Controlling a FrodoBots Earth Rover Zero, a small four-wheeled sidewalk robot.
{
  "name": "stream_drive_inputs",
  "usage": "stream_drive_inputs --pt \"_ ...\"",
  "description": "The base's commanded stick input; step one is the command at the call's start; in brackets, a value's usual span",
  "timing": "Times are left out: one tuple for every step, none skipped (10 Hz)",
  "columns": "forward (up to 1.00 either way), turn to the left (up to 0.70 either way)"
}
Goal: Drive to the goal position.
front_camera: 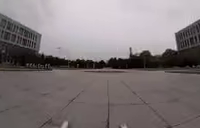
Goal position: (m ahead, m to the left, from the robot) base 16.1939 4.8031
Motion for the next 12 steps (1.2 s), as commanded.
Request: stream_drive_inputs --pt "0.7 0.0" --pt "0.7 0.0" --pt "0.7 0.0" --pt "0.7 0.0" --pt "0.7 0.0" --pt "0.7 0.0" --pt "0.7 0.0" --pt "0.7 0.0" --pt "0.7 0.0" --pt "0.7 0.0" --pt "0.7 0.0" --pt "0.7 0.0"
